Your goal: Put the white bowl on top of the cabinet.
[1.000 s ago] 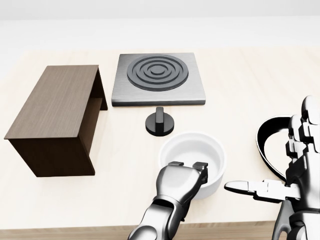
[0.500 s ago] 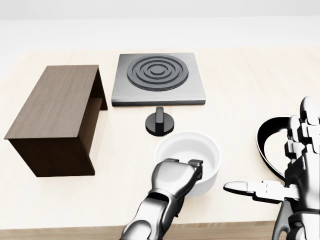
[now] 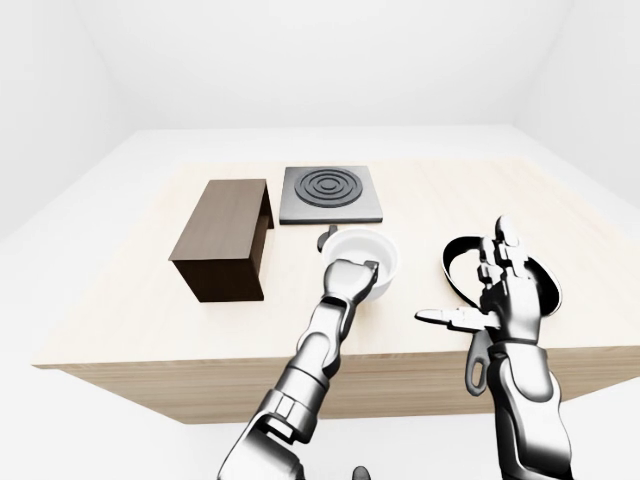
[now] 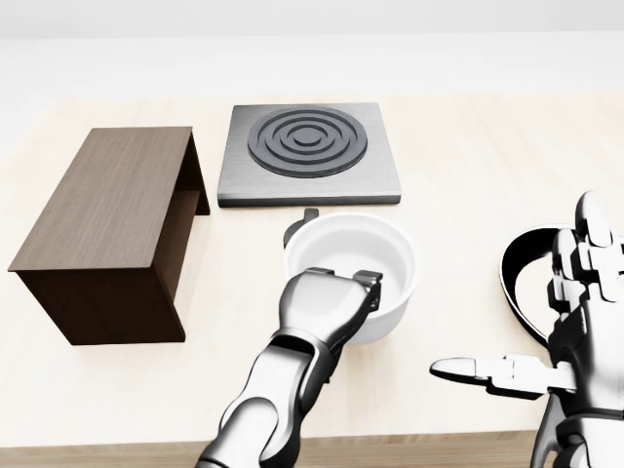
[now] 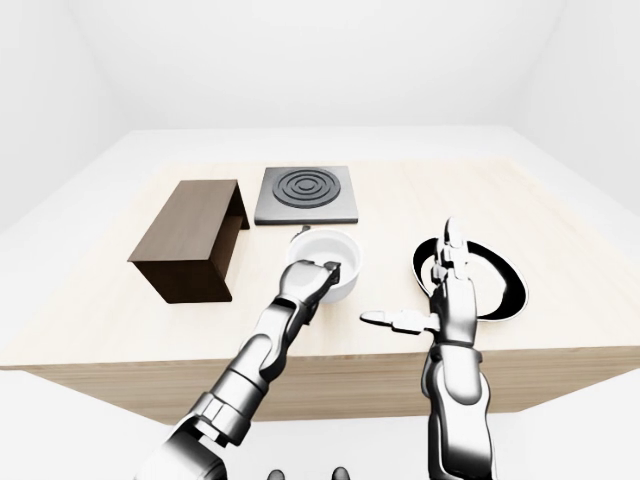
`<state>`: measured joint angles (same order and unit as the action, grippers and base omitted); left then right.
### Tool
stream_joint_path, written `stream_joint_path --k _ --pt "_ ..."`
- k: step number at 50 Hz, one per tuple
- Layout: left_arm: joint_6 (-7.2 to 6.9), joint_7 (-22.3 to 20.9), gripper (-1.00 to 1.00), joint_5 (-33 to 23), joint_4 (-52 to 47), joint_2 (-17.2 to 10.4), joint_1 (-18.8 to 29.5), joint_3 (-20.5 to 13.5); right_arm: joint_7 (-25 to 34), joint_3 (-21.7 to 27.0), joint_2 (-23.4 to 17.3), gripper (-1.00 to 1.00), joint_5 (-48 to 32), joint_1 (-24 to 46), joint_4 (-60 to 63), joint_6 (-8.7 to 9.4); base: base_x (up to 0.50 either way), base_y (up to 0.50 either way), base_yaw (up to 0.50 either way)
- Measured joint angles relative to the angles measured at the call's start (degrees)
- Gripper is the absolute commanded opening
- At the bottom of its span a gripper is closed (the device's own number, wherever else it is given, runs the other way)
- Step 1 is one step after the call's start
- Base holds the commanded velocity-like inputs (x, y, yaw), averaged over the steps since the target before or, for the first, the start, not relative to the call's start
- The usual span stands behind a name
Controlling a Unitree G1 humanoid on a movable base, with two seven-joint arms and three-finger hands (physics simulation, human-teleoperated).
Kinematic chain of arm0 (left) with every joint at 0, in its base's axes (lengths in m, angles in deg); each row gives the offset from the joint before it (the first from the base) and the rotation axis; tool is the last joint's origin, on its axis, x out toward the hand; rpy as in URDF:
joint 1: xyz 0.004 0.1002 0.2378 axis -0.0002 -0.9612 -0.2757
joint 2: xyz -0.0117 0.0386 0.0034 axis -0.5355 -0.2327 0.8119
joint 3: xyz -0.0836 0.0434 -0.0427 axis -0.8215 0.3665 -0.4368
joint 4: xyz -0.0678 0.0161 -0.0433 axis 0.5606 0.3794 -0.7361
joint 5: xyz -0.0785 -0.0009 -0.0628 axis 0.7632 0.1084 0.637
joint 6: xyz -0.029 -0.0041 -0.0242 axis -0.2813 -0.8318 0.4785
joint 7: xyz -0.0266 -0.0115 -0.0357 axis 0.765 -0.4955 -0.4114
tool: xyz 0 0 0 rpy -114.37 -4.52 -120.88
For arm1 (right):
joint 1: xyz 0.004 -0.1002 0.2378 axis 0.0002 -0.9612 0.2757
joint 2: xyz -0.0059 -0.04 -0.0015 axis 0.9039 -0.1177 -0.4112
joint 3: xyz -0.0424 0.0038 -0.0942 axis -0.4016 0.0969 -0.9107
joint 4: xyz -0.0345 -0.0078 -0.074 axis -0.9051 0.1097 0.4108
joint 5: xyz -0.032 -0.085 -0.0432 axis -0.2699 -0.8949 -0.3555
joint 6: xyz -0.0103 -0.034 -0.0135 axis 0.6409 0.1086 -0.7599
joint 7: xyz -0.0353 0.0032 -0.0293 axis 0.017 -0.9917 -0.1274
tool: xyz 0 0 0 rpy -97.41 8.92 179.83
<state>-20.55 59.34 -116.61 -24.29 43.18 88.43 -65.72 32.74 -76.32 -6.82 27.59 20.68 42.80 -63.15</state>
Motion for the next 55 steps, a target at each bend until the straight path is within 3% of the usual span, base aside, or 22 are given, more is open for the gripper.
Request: stream_joint_path --k 16,55 --pt "0.00 -9.48 -1.00 -6.28 -10.35 -1.43 0.53 -1.23 0.05 -0.81 0.34 1.00 -0.76 -0.56 -0.20 0.00 0.00 0.00 0.00" --pt "0.00 -28.43 -1.00 -18.41 -23.05 -5.02 9.01 -6.51 -0.03 -3.03 1.05 1.00 -2.54 -1.81 -0.97 0.00 0.00 0.00 0.00"
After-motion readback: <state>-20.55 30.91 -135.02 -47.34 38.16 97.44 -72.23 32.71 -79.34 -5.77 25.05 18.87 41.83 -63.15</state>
